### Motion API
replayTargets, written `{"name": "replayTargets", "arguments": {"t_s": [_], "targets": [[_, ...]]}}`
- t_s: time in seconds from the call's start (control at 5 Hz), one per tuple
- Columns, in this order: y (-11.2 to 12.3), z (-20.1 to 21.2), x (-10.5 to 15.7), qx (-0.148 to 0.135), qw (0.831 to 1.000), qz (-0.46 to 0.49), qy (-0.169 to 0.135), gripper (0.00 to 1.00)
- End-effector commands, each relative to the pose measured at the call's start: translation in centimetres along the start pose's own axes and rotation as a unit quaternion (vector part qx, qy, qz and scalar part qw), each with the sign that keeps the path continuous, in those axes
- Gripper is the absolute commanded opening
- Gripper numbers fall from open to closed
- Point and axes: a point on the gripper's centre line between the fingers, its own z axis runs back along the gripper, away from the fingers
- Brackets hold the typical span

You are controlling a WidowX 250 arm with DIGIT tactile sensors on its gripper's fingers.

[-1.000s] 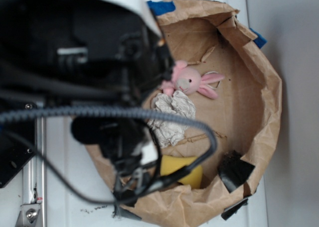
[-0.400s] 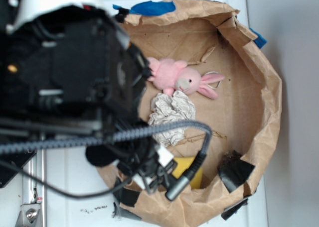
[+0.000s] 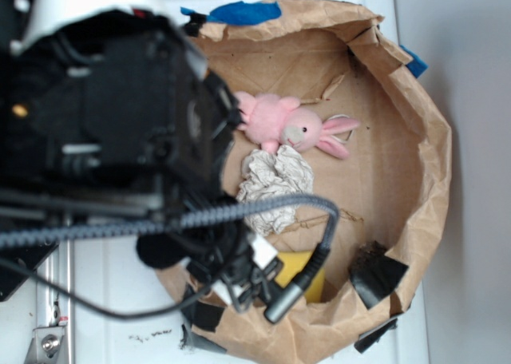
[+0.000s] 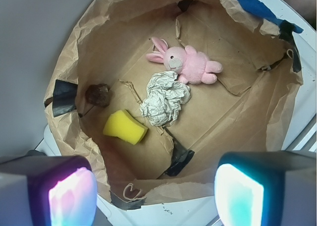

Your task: Grab the white paper.

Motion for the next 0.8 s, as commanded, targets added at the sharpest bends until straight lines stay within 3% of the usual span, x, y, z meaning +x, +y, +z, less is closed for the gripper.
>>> {"name": "replayTargets", "arguments": {"t_s": [0.0,0.4,0.6], "targets": [[0.4,-1.9,1.0,0.015,1.0,0.006,0.008,1.0],[1.7,-6.8,4.0,0.043,0.999,0.019,0.021,1.0],[1.9,-8.7,5.1,0.042,0.999,0.021,0.0,1.0]]}}
